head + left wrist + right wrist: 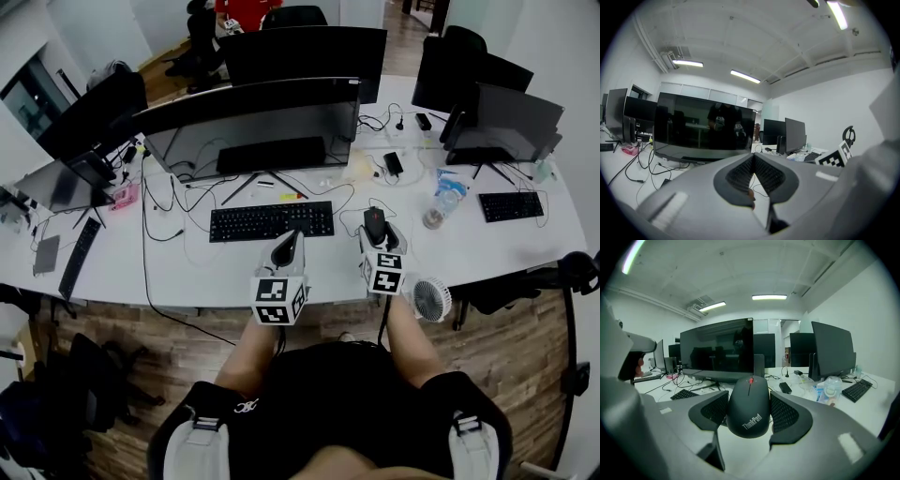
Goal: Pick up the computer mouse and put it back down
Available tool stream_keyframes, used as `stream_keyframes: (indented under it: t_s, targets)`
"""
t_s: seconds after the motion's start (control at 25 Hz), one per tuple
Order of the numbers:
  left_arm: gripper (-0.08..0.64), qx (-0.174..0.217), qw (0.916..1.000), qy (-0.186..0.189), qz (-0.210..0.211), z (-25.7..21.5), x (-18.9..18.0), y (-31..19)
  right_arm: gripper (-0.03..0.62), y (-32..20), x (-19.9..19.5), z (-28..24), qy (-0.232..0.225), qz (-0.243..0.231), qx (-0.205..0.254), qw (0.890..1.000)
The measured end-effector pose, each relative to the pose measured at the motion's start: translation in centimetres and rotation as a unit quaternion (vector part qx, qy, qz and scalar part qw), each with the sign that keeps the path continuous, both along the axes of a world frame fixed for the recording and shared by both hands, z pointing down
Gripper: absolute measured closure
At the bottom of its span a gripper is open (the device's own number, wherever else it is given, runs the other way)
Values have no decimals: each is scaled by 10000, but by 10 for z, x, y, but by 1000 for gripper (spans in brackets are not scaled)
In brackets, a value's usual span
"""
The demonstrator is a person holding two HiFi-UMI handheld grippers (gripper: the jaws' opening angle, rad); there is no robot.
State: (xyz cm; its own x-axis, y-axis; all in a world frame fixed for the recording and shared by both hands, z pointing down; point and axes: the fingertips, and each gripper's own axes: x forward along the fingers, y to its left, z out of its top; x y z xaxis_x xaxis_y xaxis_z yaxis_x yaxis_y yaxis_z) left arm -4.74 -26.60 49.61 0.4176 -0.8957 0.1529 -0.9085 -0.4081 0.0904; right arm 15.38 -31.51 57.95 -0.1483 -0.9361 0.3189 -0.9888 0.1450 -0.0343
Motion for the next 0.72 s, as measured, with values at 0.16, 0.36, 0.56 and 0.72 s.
stream_keyframes:
  t_s: [0.16,0.36,0.56,0.72]
  targets:
    - [508,-20,10000,-46,-44,1,-2,-1,324,-1,2,42,-3,-14,-421,9991]
    - [508,-27,9999,-106,-114,1,-4,0,324,7,3,98,34,-40,-1023,9947]
    - [508,-46,9997,-186,-176,3,-7,2,324,18,2,150,110,-68,-1619,9867]
    - [508,-25,9994,-250,-235,2,-11,2,324,24,0,174,147,-64,-1951,9806]
